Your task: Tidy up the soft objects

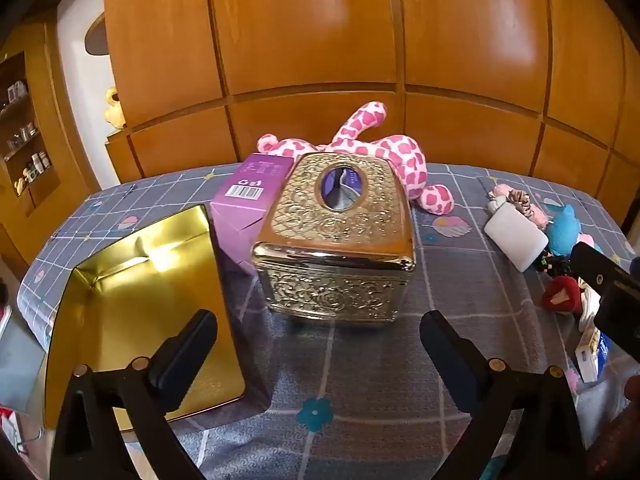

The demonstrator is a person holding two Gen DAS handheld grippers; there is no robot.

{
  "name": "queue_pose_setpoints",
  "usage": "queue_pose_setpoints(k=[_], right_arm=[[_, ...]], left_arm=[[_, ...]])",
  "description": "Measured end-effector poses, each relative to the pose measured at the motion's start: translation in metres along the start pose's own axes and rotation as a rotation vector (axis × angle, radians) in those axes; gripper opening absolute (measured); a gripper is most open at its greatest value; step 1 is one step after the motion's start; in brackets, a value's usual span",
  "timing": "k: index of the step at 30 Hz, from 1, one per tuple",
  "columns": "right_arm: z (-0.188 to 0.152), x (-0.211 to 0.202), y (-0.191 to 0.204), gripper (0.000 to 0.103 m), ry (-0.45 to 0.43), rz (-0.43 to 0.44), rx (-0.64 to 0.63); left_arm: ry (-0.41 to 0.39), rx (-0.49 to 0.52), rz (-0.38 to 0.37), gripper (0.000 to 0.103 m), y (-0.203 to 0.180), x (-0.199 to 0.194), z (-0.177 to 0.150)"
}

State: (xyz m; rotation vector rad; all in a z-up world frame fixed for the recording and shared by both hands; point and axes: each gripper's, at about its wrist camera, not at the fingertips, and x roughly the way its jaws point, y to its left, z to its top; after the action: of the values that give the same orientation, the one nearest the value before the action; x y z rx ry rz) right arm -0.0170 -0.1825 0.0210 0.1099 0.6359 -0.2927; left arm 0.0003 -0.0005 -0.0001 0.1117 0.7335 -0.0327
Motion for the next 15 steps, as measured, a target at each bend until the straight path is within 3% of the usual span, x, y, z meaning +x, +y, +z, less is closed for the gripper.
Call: queue_pose_setpoints(k=[15], right_arm=[[-0.002, -0.005, 0.010, 0.103, -0.010, 0.016, -0.029]], left_arm=[[-0.008, -0.027, -0.007, 0.102, 0.021, -0.004, -0.004]])
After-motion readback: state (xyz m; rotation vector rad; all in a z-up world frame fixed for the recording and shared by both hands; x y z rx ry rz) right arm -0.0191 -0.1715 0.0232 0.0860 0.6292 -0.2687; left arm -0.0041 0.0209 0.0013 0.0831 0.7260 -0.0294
